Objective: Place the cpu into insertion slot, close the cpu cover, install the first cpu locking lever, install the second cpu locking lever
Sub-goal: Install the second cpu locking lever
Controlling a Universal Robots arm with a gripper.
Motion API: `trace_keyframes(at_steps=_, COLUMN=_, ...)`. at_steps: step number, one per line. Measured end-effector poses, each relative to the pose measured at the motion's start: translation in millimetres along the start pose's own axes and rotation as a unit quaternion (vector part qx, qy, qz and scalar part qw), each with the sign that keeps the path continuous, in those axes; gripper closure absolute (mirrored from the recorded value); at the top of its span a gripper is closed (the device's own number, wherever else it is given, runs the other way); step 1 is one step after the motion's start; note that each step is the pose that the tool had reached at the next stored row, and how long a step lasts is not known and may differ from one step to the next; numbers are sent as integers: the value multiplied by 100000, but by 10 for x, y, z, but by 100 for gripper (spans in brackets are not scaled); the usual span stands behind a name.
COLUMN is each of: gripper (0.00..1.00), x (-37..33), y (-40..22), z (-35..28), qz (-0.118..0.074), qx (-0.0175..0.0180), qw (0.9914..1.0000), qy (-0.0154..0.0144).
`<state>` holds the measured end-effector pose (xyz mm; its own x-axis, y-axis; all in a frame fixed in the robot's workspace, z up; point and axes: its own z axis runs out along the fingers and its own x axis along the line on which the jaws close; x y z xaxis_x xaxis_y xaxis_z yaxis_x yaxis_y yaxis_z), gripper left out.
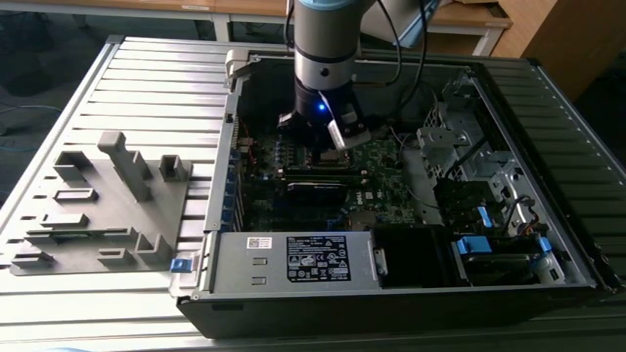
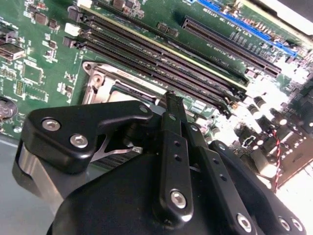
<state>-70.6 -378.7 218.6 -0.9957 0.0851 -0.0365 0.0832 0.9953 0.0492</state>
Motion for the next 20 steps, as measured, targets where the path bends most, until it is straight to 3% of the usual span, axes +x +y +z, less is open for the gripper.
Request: trace_keyframes(at_steps=20, gripper=89, x=17, y=-5, z=76, qz=2, qx=0, qw=100000, qy=8)
